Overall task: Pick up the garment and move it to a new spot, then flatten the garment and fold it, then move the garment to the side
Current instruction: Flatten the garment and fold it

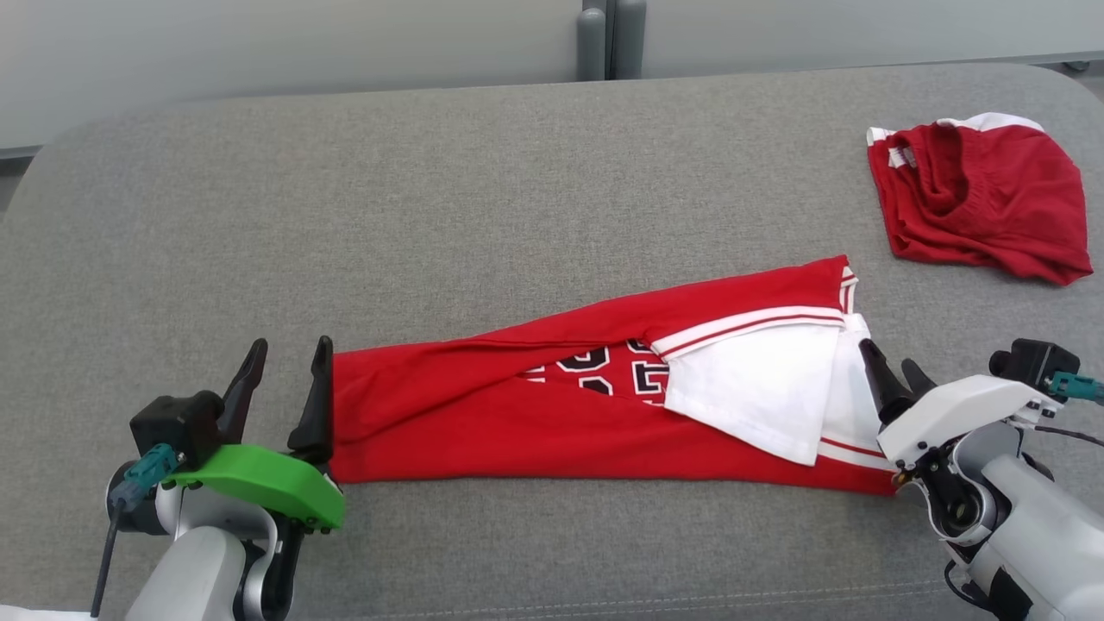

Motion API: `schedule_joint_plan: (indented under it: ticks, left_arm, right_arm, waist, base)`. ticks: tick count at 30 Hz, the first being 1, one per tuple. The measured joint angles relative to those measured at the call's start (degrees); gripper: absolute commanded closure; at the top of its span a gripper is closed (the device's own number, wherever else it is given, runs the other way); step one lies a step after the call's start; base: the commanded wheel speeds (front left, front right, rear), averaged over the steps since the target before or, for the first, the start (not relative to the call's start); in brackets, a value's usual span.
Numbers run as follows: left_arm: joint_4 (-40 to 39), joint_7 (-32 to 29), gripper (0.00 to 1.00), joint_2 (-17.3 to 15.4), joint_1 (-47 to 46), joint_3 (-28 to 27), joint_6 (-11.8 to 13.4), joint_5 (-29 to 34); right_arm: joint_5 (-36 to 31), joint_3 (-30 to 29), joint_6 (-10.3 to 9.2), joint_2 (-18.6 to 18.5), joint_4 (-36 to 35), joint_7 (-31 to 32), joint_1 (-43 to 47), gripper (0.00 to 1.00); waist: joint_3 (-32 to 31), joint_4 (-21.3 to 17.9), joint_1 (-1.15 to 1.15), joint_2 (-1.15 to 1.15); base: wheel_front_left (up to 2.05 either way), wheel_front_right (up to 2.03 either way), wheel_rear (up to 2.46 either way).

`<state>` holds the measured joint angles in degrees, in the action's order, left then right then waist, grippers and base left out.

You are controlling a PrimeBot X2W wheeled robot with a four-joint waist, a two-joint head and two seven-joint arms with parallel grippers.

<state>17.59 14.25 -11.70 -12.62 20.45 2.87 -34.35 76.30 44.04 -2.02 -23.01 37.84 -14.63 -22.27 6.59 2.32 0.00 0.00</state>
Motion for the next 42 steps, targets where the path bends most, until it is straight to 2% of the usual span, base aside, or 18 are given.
schedule_joint_plan:
  ticks: [6, 15, 29, 30, 31, 32, 42]
  left_arm:
    - [-0.19, 0.0, 0.0, 0.02, 0.0, 0.05, -0.19, 0.36]
    - [-0.62, 0.0, 0.0, 0.0, 0.01, -0.33, -0.19, 0.43]
    - [-0.77, 0.0, 0.0, 0.02, 0.02, -0.94, -0.33, 0.43]
    - [-0.77, 0.0, 0.0, 0.02, 0.02, -0.94, -0.33, 0.43]
    - [-0.77, 0.0, 0.0, 0.03, 0.02, -0.94, -0.34, 0.43]
    - [-0.77, 0.0, 0.0, 0.03, 0.02, -0.96, -0.34, 0.43]
    - [-0.78, 0.0, 0.0, 0.19, 0.09, -1.43, -0.34, 0.79]
  right_arm:
    - [1.41, -0.78, 0.19, 0.73, 3.98, 0.89, -0.84, 0.0]
    - [1.52, -0.11, 4.02, 2.4, 6.59, 2.96, -2.82, 0.0]
    - [1.18, 2.82, 6.8, 3.94, 10.14, 6.49, -5.16, 0.0]
    - [1.08, 2.97, 6.82, 4.26, 10.35, 6.68, -5.44, 0.47]
    - [0.89, 3.12, 7.05, 4.61, 10.53, 6.7, -5.64, 0.81]
    - [0.78, 3.23, 7.1, 4.9, 10.68, 6.7, -5.76, 1.0]
    - [-0.16, 3.13, 8.0, 5.03, 12.46, 4.97, -6.89, 1.0]
  waist:
    - [0.95, 1.3, 0.0, 0.0]
    - [1.92, 2.59, 0.0, 0.0]
    - [2.06, 2.9, 0.0, 0.0]
    - [2.05, 2.92, 0.0, 0.0]
    - [2.04, 2.93, 0.0, 0.0]
    - [2.02, 2.95, 0.0, 0.0]
    - [1.49, 2.89, 0.0, 0.0]
  base:
    - [0.0, 0.0, 0.0]
    - [0.0, 0.0, 0.0]
    - [0.0, 0.0, 0.0]
    - [0.0, 0.0, 0.0]
    - [0.0, 0.0, 0.0]
    - [0.0, 0.0, 0.0]
    - [0.0, 0.0, 0.0]
